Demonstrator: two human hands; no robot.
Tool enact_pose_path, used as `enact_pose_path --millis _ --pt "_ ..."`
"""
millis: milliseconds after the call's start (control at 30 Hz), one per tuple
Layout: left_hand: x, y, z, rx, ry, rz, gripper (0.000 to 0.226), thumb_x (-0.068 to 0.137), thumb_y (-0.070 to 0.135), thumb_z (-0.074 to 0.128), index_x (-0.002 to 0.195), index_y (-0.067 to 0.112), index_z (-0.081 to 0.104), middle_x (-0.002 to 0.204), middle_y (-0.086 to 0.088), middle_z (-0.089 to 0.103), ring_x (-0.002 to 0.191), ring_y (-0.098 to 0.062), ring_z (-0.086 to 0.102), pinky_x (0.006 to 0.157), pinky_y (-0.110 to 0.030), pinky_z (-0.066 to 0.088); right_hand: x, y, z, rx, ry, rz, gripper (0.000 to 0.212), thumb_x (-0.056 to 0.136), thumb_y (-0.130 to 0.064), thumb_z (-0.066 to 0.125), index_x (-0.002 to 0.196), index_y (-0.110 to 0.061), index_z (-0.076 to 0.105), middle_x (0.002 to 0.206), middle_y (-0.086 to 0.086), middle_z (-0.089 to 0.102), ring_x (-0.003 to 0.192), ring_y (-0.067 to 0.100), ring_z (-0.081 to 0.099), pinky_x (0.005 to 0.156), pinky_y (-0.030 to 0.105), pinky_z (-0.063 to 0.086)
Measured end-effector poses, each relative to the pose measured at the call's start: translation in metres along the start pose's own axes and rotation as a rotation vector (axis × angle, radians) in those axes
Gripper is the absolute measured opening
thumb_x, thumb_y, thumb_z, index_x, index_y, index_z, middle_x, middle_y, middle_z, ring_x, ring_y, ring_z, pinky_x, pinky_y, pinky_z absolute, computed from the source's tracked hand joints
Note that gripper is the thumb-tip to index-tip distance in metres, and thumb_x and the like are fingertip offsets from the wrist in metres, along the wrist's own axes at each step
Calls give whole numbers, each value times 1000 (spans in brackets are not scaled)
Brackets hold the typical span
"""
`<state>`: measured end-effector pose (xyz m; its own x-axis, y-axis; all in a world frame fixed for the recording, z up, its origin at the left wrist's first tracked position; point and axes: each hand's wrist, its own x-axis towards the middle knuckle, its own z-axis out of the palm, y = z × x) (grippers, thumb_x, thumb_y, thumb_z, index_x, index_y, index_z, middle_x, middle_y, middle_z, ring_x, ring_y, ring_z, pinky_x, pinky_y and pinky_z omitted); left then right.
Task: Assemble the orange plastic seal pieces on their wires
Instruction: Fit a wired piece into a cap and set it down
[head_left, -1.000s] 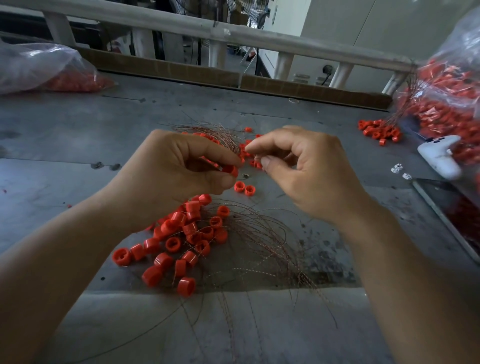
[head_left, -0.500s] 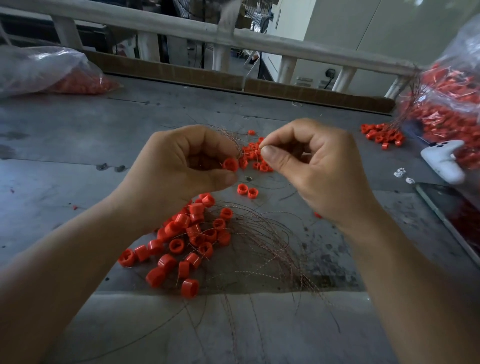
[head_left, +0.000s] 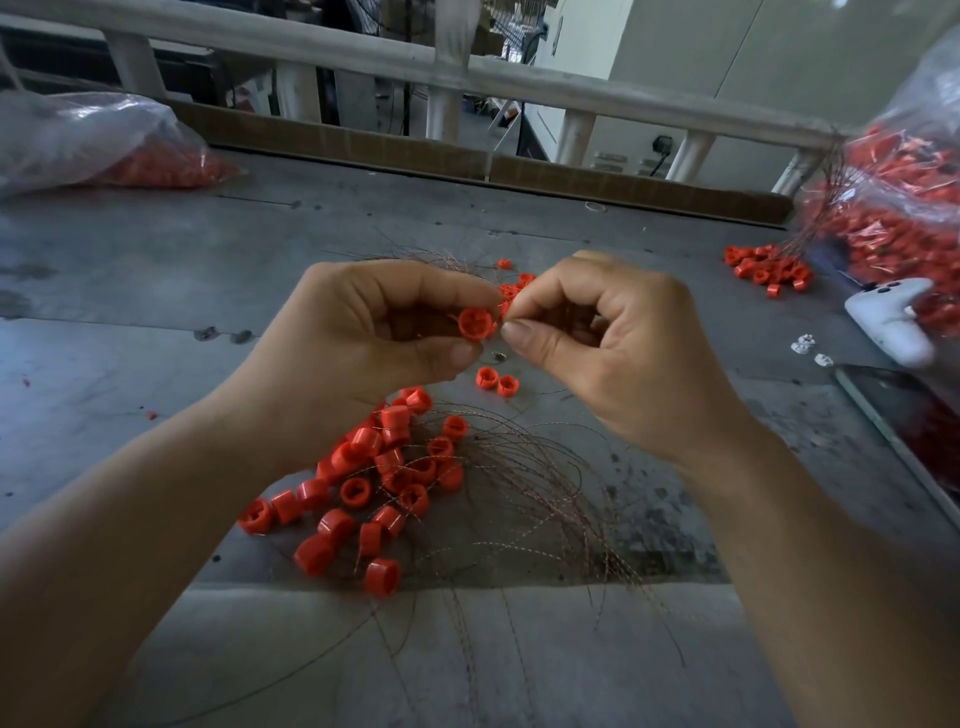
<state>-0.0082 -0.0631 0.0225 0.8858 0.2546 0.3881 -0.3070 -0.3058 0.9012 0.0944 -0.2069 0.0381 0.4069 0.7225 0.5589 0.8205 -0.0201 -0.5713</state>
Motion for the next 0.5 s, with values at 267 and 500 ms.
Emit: enact_pose_path --millis 267,500 --pt "0 -2 -1 -65 -7 -3 34 56 21 66 89 31 70 88 11 73 82 -4 68 70 -11 51 0 -3 0 -31 26 13 10 77 -4 68 70 -10 63 64 -14 50 55 -6 52 51 5 36" --pt "-1 0 0 18 -1 32 32 62 16 62 92 24 66 87 21 70 82 3 66 70 -6 48 -1 -5 3 -94 83 45 10 75 -8 67 66 -10 64 60 -13 53 56 -2 50 52 7 36"
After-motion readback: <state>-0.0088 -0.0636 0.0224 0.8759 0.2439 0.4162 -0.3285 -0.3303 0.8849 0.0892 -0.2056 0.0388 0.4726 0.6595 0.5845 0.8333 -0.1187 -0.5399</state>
